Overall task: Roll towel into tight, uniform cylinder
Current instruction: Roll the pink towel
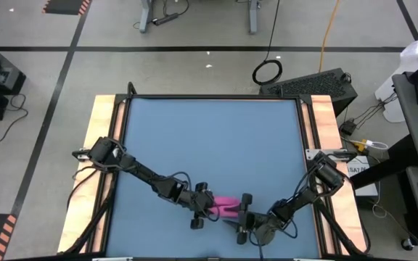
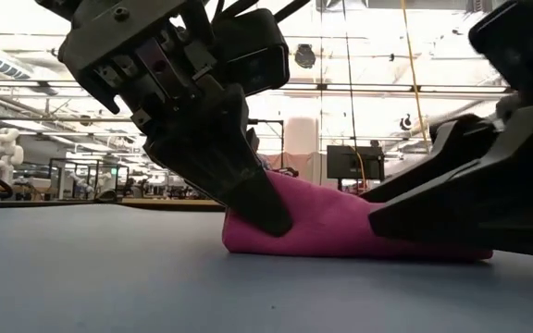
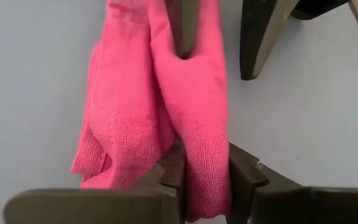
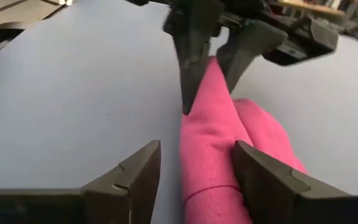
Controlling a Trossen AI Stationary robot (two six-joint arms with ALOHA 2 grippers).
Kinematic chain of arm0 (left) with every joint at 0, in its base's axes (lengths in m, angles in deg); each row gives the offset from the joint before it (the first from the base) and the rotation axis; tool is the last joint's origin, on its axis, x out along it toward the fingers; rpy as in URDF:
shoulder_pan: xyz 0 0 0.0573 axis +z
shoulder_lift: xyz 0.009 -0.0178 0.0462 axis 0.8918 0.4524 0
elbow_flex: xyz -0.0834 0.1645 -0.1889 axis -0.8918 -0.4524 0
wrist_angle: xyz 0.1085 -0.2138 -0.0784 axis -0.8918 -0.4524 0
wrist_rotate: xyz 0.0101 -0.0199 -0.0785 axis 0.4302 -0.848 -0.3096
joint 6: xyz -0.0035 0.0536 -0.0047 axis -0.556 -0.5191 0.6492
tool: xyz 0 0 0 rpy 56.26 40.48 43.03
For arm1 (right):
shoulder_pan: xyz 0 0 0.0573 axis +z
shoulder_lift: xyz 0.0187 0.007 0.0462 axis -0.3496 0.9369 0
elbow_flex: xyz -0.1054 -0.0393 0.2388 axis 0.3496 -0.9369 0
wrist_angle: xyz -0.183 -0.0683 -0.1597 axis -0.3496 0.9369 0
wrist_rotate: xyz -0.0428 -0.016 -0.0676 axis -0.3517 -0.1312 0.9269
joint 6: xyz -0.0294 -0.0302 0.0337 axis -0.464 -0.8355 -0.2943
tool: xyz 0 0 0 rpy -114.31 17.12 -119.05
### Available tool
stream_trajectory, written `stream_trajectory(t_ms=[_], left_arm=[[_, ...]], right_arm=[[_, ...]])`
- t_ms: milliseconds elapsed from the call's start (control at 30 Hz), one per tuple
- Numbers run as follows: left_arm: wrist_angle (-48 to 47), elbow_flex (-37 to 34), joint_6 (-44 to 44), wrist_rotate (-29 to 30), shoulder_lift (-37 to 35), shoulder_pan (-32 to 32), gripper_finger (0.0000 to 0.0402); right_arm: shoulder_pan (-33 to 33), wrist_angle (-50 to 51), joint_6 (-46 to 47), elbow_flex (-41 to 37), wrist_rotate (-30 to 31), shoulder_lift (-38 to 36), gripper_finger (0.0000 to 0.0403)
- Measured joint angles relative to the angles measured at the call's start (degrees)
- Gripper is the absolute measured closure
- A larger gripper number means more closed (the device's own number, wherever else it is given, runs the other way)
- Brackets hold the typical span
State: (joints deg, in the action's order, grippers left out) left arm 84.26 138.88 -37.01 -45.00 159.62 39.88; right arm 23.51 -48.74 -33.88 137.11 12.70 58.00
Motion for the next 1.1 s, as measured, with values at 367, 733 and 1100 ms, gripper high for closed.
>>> stream_trajectory(t_ms=[367, 733, 1100], left_arm=[[0.28, -0.09, -0.31, 10.54, 0.02, -1.39, 0.0236], [-0.72, -0.04, -13.2, 28.63, -3.1, -9.3, 0.0134], [0.16, -0.02, -17.2, 30.2, 0.57, -11.02, 0.013]], right_arm=[[-0.9, 8.62, 14.76, 0.19, 0.16, -0.3, 0.0232], [-0.95, 9.72, 23.77, 0.08, -0.34, -0.21, 0.0304], [-0.95, 9.17, 30.44, 0.04, -0.53, -0.1, 0.0322]])
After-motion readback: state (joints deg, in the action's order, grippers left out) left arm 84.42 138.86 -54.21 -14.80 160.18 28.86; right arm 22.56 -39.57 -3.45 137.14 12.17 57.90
